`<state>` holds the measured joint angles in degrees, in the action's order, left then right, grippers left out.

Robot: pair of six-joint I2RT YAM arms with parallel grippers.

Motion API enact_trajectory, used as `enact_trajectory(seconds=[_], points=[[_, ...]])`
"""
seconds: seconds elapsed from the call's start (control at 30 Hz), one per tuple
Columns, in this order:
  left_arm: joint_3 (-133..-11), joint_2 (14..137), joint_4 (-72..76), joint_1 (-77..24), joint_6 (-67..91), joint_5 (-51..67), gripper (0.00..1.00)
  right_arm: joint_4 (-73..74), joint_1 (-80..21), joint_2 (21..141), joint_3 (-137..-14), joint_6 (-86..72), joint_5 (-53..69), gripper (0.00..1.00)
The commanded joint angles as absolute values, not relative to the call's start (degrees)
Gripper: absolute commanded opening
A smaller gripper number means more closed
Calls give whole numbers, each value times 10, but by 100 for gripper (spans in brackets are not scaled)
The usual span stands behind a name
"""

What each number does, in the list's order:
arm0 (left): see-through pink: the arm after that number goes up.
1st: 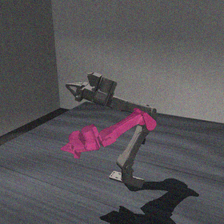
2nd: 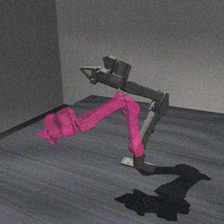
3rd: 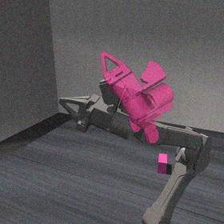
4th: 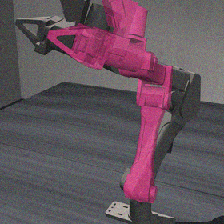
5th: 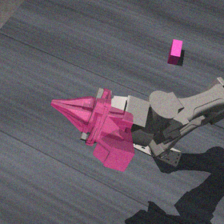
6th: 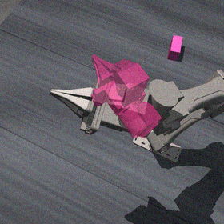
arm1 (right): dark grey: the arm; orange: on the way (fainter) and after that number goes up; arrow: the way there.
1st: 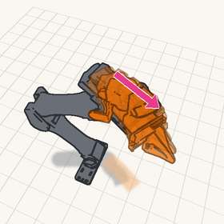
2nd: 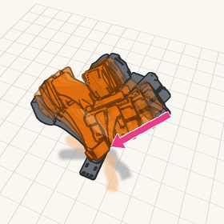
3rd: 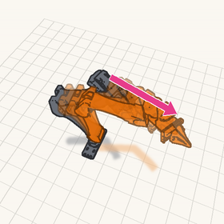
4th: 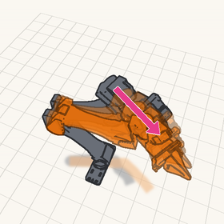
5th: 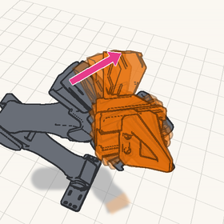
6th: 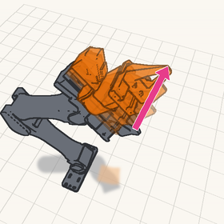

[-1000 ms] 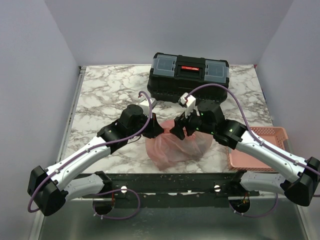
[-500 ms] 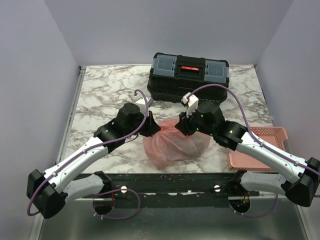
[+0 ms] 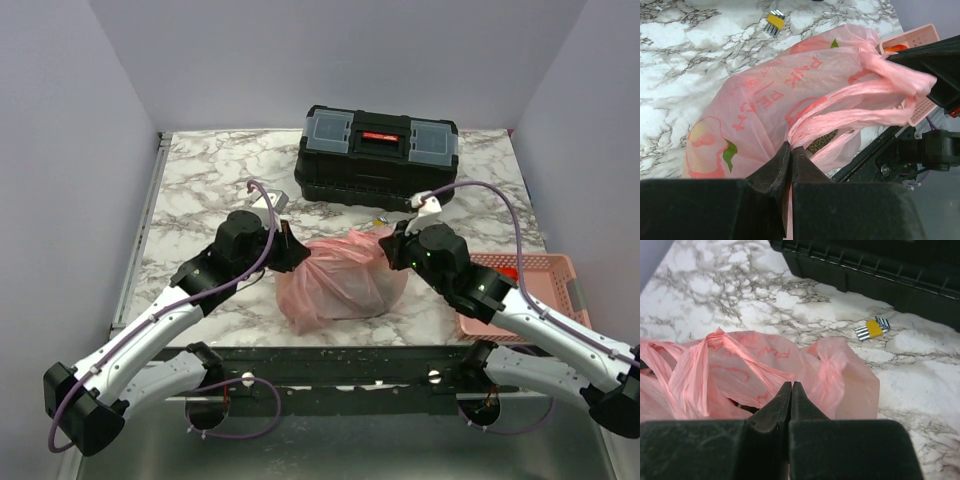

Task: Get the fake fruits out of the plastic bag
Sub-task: Untie the plastic bag at the center of the board.

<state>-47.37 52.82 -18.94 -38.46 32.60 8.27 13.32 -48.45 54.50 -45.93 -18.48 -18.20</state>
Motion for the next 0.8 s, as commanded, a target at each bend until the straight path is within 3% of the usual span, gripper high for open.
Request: enact_trajectory(seconds=[0.0, 0.13, 0.3, 0.37, 0.7, 0.73, 0.77], points=[[-460, 518, -164, -374, 330, 91, 0, 82, -486, 496, -414, -283, -272, 1], [-459, 519, -142, -371, 314, 144, 3, 76, -486, 489, -405, -311, -265, 1], [-495, 531, -162, -371, 268, 185, 37, 64, -486, 481, -397, -324, -253, 1], [-527, 550, -195, -371, 241, 199, 46, 62, -486, 479, -395, -329, -254, 1], [-717, 676, -380, -434, 68, 197, 65, 67, -486, 473, -400, -327, -251, 1], [-733, 692, -393, -442, 54, 195, 73, 68, -486, 473, -402, -326, -250, 1], [-747, 705, -406, -450, 43, 197, 74, 70, -486, 472, -404, -326, -249, 1]])
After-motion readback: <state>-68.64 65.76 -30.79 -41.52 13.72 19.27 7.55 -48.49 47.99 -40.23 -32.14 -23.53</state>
